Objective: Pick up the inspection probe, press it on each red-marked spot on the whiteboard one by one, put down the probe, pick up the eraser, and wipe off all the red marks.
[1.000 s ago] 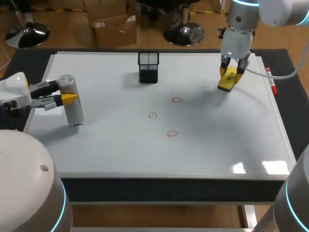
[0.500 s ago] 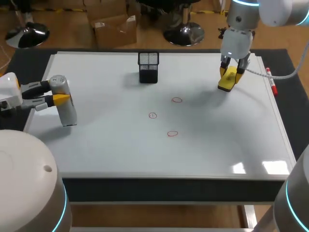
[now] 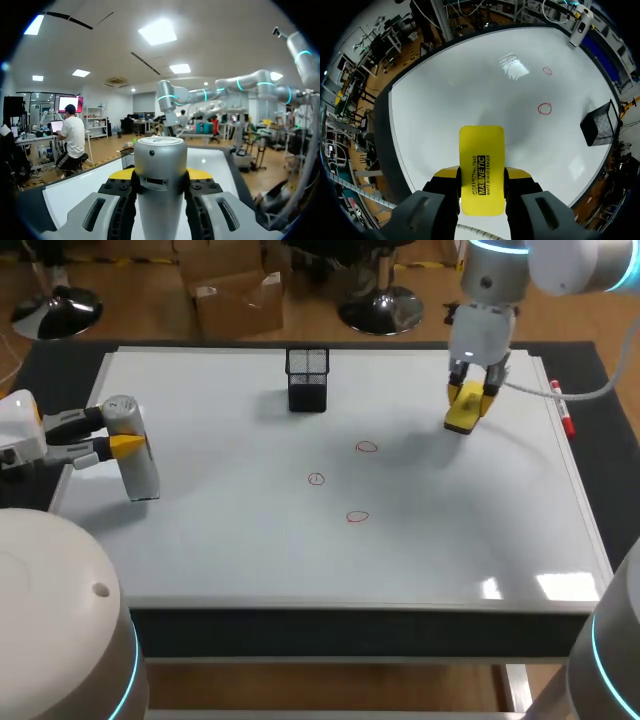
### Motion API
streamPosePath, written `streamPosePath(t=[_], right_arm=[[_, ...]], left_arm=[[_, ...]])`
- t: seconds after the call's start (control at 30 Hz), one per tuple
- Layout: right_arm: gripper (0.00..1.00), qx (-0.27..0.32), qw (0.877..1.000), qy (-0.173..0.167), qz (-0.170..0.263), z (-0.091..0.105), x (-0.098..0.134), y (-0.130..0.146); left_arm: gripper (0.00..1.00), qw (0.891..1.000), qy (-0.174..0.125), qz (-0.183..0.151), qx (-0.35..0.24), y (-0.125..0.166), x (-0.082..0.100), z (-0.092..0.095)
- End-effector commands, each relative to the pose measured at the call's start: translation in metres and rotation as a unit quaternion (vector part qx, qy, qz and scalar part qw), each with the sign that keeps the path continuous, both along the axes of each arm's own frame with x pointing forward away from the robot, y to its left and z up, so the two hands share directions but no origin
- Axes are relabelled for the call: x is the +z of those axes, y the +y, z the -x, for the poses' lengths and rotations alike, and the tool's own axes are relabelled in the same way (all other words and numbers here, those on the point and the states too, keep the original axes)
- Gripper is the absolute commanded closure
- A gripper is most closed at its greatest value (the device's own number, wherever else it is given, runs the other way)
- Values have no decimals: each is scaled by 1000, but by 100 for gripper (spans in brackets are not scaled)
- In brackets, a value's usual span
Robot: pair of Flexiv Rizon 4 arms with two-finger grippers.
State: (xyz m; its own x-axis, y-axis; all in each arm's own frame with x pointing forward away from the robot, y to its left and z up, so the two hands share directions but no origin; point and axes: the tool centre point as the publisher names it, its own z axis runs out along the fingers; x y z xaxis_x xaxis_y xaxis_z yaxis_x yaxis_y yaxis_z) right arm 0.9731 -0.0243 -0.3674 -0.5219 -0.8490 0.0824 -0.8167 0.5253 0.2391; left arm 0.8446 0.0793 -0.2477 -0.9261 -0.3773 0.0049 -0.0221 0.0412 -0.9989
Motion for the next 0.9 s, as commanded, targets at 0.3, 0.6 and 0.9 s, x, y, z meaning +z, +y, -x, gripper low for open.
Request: streamPosePath(t=[0.3,0.6,0.9], right_arm=[[100,79,996,-14,38,49,6,99],[100,141,990,-16,18,74,-1,173],[100,197,980,-11,-4,84,-16,231]], left_arm=[[100,1000,0,0,-1,0,1,0],[100,1000,0,0,-1,0,1,0],[100,1000,0,0,-1,0,1,0]])
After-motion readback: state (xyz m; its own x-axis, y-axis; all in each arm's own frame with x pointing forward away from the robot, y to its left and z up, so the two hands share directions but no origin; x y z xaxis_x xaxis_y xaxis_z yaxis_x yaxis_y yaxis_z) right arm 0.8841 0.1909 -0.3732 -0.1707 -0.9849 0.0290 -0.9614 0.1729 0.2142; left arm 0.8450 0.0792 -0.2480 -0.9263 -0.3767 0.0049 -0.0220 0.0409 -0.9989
